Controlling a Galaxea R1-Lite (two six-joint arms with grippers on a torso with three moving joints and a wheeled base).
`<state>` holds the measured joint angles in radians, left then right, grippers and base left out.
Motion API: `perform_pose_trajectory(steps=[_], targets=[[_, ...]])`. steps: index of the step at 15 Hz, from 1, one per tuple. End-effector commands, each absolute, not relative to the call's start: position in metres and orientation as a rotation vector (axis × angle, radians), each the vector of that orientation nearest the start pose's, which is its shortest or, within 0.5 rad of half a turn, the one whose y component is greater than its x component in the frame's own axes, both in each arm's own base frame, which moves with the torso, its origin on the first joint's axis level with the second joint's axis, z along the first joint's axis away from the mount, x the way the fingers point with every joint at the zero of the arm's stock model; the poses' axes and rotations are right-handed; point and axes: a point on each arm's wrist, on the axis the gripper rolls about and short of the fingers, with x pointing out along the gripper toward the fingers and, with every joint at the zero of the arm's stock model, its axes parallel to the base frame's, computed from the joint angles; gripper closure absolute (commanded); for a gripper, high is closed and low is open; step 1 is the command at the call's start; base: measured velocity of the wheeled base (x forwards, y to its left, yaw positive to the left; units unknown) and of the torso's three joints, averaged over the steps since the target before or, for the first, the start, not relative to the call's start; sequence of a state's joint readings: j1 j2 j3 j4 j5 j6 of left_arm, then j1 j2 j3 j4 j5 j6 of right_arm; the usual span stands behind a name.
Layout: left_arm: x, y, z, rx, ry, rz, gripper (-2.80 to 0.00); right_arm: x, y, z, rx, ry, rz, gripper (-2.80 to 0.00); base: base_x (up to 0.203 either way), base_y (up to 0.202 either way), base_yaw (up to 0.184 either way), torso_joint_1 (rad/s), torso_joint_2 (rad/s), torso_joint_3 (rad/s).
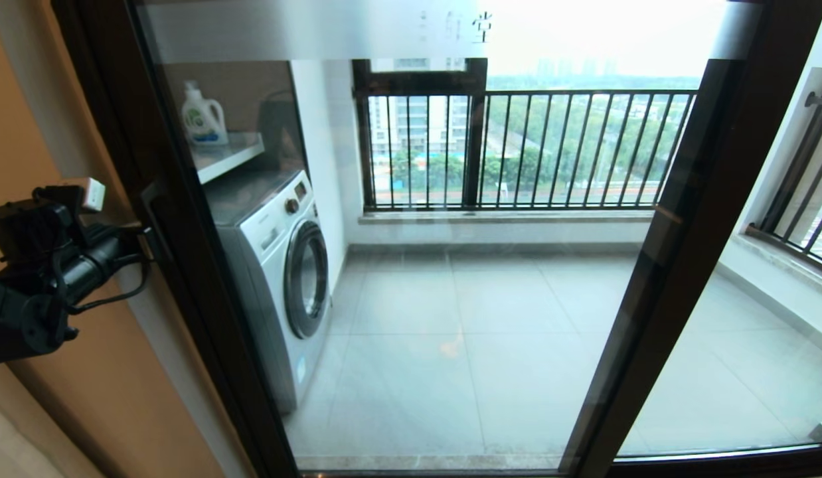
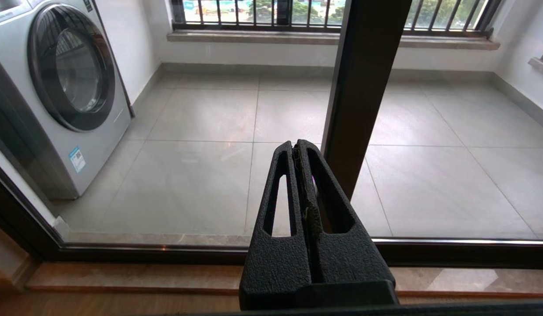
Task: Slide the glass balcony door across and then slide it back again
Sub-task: Close the slid door
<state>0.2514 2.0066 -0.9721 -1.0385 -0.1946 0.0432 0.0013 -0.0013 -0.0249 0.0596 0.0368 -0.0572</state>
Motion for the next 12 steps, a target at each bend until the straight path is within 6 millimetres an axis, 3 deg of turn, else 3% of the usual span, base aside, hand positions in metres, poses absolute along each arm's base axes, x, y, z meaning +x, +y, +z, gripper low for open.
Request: perform_pose_trajectory(steps=[1,8,12], targets=[[0.377,0.078,0.162,0.046,-0.014,0.027,0.0,-0.025,0.001,0.076,-0.058,0.032,0.039,0.0,0.0,0.0,0.0,0.0,0.0,0.0],[0.376,0.07,0.162,0.047,-0.014,0.008,0.0,-0.025,0.001,0.076,-0.058,0.034,0.039,0.0,0.0,0.0,0.0,0.0,0.0,0.0],[0.371,0.06,0.176,0.052,-0.044,-0.016,0.0,-0.025,0.001,0.077,-0.058,0.033,0.04,0.0,0.0,0.0,0.0,0.0,0.0,0.0]])
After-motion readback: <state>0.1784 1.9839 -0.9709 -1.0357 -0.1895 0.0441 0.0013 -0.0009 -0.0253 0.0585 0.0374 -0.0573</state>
